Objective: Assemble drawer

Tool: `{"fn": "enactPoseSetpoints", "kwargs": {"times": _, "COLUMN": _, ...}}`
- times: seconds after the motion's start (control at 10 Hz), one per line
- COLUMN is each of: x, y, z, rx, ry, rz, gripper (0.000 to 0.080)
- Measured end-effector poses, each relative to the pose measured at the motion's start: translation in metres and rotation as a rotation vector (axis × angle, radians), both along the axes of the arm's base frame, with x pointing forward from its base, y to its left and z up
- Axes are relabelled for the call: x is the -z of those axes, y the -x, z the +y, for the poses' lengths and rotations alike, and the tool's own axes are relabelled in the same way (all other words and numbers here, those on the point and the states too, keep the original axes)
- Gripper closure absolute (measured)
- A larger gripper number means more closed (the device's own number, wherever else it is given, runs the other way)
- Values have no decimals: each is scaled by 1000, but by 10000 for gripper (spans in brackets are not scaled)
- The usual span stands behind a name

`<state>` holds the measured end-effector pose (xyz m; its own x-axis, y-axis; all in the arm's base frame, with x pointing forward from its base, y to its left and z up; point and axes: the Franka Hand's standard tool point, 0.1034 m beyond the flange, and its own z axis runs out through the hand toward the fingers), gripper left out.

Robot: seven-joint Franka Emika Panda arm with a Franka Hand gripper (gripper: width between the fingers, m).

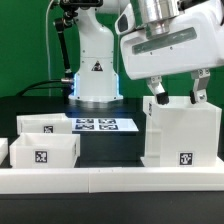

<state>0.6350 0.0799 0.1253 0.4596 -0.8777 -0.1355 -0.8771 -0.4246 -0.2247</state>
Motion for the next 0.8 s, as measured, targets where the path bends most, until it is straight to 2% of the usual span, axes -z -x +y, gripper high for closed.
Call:
{"fn": "enactPoseSetpoints", "kwargs": {"times": 0.1, "x": 0, "y": 0, "z": 0, "rx": -21, "ry": 4, "rz": -5, "gripper": 150}}
{"fn": "enactPoseSetpoints", "kwargs": {"times": 0.2, "x": -1, "y": 5, "z": -4, "rx": -236, "ry": 43, "rz": -22, "gripper": 150}}
{"fn": "enactPoseSetpoints", "kwargs": {"times": 0.3, "x": -4, "y": 9, "z": -7, "rx": -390, "ry": 59, "rz": -34, "gripper": 150}}
{"fn": "enactPoseSetpoints", "kwargs": {"times": 0.4, "x": -9, "y": 13, "z": -7, "rx": -440, "ry": 48, "rz": -15, "gripper": 150}}
{"fn": "enactPoseSetpoints", "kwargs": {"times": 0.6, "x": -16, "y": 8, "z": -3, "rx": -469, "ry": 47, "rz": -27, "gripper": 150}}
{"fn": "enactPoseSetpoints", "kwargs": {"times": 0.8, "x": -22, "y": 3, "z": -12, "rx": -561, "ry": 64, "rz": -66, "gripper": 150}}
